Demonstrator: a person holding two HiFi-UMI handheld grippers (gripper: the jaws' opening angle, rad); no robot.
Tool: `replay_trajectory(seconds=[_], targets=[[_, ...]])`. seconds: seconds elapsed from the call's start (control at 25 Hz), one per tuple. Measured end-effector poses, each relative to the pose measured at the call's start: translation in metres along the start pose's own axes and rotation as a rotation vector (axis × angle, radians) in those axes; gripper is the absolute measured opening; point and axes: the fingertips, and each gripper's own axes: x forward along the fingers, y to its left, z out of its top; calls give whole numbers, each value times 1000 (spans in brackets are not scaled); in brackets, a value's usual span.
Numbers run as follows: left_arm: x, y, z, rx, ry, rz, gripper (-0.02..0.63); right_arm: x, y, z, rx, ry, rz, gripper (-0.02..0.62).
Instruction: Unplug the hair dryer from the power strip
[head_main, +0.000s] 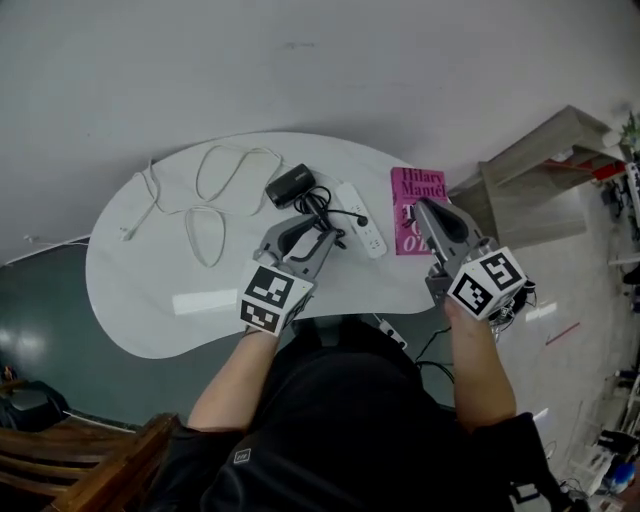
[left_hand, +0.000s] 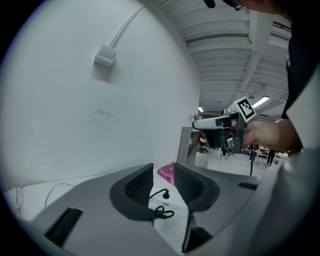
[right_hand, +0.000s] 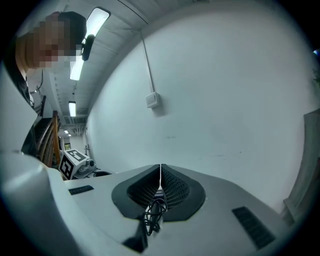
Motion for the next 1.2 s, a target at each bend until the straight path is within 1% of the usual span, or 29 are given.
replay_trajectory(seconds=[0.12, 0.24, 0.4, 0.48, 0.68, 0.88, 1.0, 1.2], targets=[[18, -4, -8, -33, 27, 50, 147, 12, -17, 1, -7, 23, 59, 35], [37, -7, -13, -72, 47, 110, 176, 21, -35, -1, -12, 43, 118, 35], [60, -17, -25, -107, 71, 184, 200, 25, -54, -12, -9, 73, 193, 35], [72, -20, -32, -120, 78, 219, 211, 27, -63, -20, -7, 91, 216, 35], [98, -36, -60, -124, 112, 285, 225, 30, -76, -44, 24, 134, 242, 35], [120, -49, -94, -180, 139, 290, 241, 36, -73, -67, 50, 174, 265, 35], [131, -52, -113, -203, 164, 299, 269, 35, -72, -77, 55, 194, 268, 35], [152, -54, -135, -179, 233, 317, 321, 24, -76, -86, 59, 202, 237, 35]])
